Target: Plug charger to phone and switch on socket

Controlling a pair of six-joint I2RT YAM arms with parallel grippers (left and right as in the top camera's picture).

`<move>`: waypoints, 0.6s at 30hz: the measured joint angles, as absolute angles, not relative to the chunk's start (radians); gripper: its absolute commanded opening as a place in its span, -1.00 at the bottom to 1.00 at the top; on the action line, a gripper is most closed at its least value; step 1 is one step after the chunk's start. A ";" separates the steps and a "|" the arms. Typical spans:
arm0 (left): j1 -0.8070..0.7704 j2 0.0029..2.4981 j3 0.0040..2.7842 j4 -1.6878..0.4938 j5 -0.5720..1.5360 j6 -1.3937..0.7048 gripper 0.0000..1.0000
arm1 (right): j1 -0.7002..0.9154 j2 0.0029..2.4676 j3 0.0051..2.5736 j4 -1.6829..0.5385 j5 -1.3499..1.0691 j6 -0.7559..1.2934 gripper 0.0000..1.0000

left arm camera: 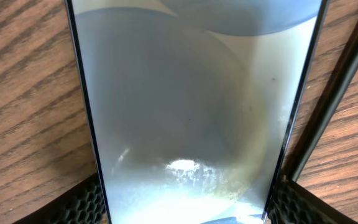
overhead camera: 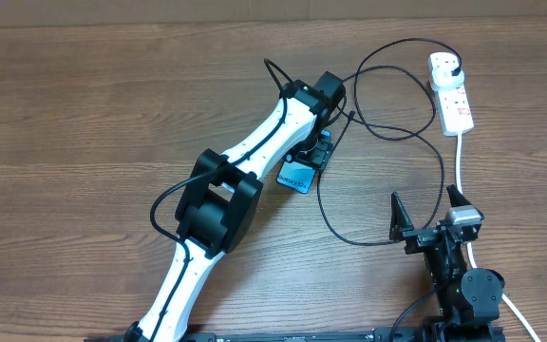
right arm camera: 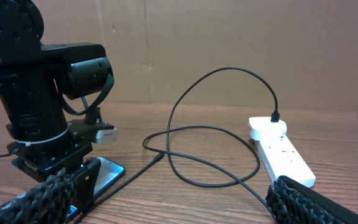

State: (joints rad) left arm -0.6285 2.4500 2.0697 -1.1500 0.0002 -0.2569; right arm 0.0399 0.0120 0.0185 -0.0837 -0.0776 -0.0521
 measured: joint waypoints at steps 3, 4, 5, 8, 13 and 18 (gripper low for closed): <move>-0.628 2.450 2.070 -1.150 -0.001 -0.258 0.43 | 0.040 0.012 0.019 -0.084 -0.078 -0.052 0.99; -0.628 2.450 2.070 -1.149 0.000 -0.258 0.43 | 0.040 0.012 0.019 -0.084 -0.078 -0.052 1.00; -0.628 2.450 2.070 -1.149 -0.001 -0.259 0.42 | 0.040 0.012 0.019 -0.084 -0.078 -0.052 1.00; -0.628 2.450 2.070 -1.149 -0.001 -0.263 0.39 | 0.040 0.012 0.019 -0.084 -0.078 -0.052 0.99; -0.628 2.450 2.070 -1.148 -0.001 -0.289 0.33 | 0.040 0.012 0.019 -0.083 -0.078 -0.052 1.00; -0.627 2.450 2.070 -1.150 -0.001 -0.308 0.34 | 0.040 0.012 0.019 -0.083 -0.078 -0.052 1.00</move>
State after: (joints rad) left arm -0.6270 2.4496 2.0697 -1.1500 -0.0006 -0.3084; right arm 0.0399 0.0120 0.0185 -0.0834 -0.0776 -0.0521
